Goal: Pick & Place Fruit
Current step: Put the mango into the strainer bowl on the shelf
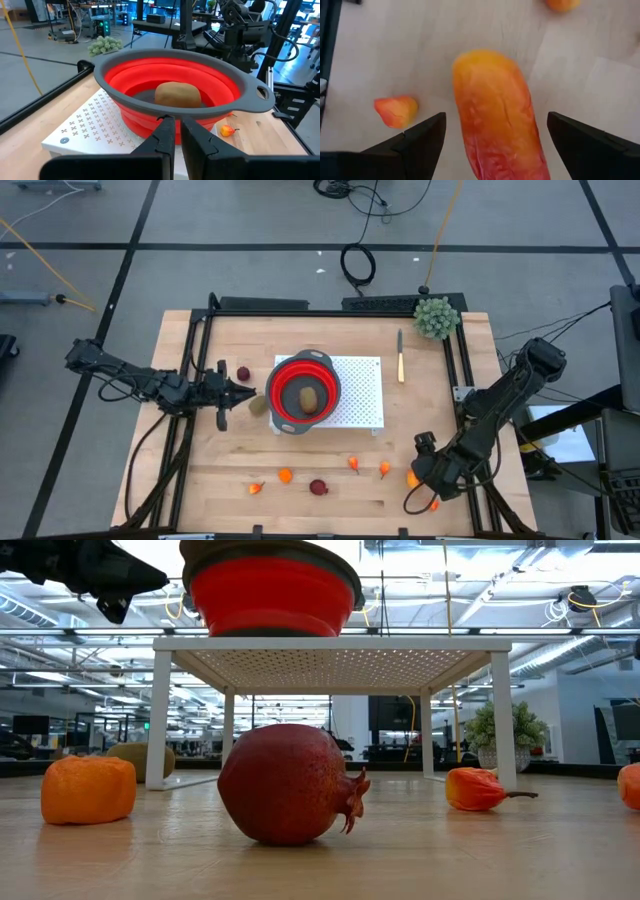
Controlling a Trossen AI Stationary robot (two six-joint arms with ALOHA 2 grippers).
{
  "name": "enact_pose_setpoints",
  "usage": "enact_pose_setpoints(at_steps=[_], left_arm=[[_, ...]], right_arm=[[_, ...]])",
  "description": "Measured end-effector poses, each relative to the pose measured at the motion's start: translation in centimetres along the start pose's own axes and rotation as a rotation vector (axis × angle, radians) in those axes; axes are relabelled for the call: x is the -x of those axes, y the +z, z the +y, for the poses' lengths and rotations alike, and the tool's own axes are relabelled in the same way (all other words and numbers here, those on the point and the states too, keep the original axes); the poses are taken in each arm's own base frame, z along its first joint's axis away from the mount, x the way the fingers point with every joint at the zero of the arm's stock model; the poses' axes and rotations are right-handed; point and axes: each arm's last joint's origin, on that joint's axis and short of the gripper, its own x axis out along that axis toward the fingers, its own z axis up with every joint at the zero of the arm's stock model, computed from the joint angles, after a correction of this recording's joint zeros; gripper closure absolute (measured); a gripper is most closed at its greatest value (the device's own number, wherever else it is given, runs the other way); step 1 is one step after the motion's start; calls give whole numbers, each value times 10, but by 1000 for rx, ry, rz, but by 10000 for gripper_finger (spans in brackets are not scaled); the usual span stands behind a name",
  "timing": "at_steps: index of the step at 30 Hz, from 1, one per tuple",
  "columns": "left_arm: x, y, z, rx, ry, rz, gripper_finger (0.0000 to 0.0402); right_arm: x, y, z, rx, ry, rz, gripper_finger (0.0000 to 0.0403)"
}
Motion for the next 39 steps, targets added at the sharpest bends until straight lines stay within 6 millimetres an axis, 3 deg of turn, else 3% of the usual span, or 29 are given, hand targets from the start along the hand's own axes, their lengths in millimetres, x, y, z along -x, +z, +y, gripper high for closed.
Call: enact_pose_setpoints(at_steps=[20,39], left_arm=[[0,-1,0,-11,2,8,376],[0,-1,0,-25,3,10,376]], right_arm=[[-23,-14,-8,55,-11,19,64],[-24,-11,-6,-24,9,-17,64]])
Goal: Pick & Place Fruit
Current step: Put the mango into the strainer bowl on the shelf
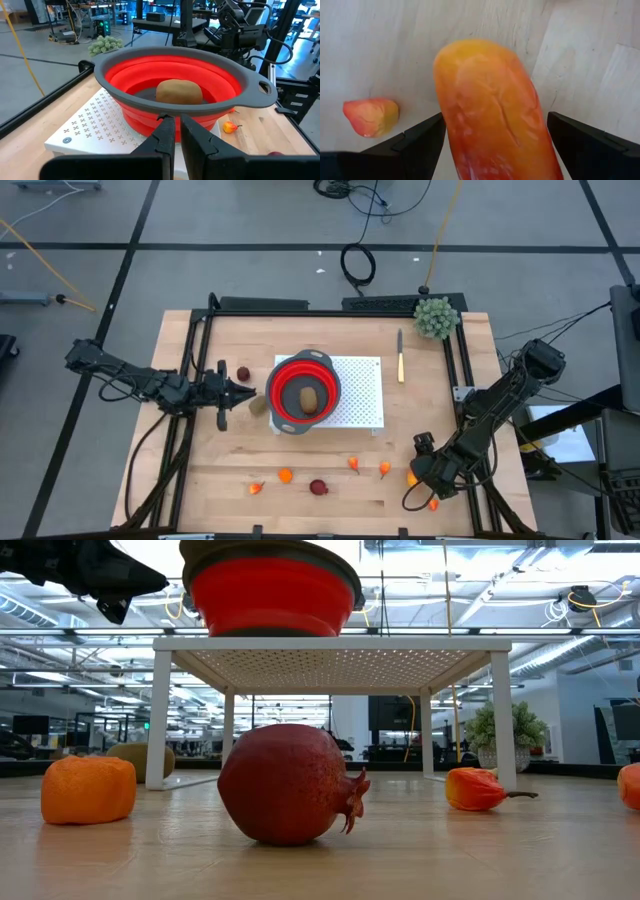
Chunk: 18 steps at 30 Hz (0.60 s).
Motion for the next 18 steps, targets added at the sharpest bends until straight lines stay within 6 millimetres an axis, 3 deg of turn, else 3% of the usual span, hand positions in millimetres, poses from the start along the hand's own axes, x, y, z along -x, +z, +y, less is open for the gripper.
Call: enact_pose_setpoints(at_steps=[18], left_arm=[[0,0,0,22,-2,-1,376]], right_arm=[[0,7,5,-25,47,-73,64]])
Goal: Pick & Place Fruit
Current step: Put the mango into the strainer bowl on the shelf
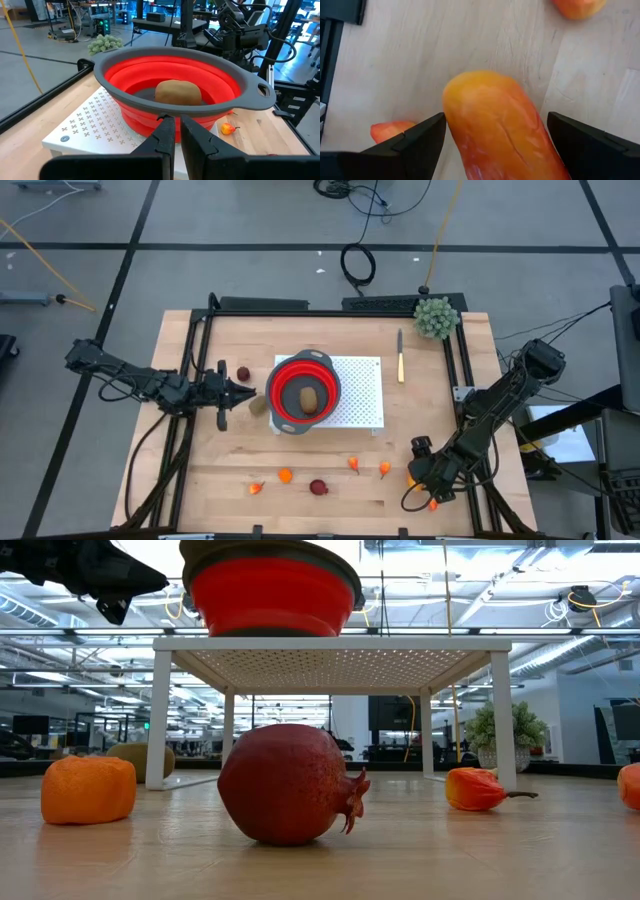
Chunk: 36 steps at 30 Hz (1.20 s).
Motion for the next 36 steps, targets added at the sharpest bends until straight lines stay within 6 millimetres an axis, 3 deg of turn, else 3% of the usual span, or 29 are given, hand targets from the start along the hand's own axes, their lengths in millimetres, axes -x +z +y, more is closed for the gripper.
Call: enact_pose_setpoints(at_steps=[15,30,36], left_arm=[[0,0,0,3,-3,0,376],[0,0,0,6,-3,0,376],[0,0,0,5,-3,0,376]], right_arm=[[0,4,-5,40,-109,-75,67],[0,-1,-7,-31,-93,-6,106],[0,-4,-8,-30,-111,18,139]])
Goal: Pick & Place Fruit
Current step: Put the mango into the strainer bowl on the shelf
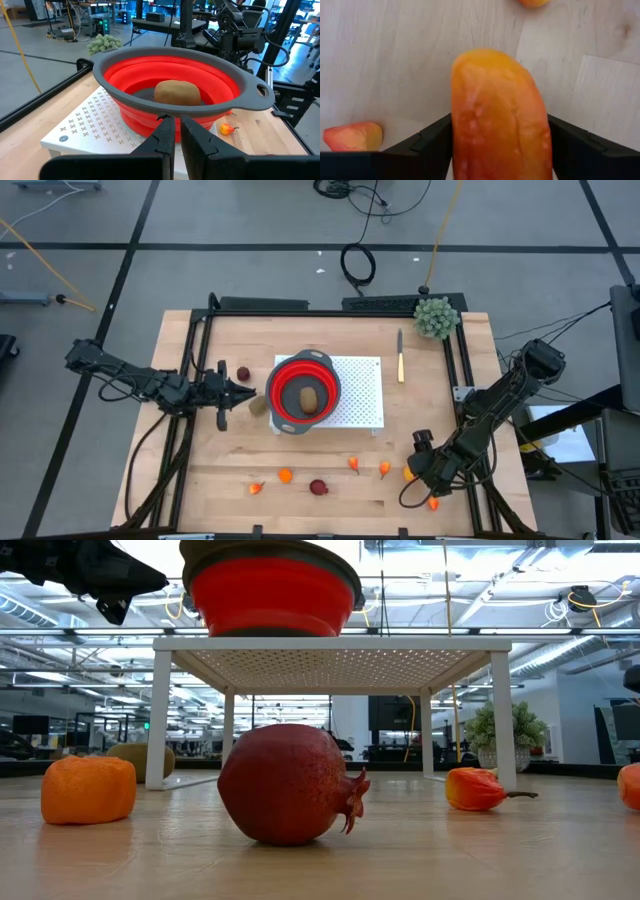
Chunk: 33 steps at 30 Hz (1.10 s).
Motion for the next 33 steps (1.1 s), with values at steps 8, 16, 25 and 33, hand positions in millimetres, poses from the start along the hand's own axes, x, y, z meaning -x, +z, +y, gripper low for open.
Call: enact_pose_setpoints(at_steps=[8,16,25,33], left_arm=[[0,0,0,-5,0,0,376],[0,0,0,-5,0,0,376],[0,0,0,-5,0,1,376],[0,0,0,-5,1,1,376]], right_arm=[[0,0,0,0,0,-7,189],[6,5,2,15,26,-75,178],[42,16,10,-26,299,-250,184],[75,30,17,100,460,-547,183]])
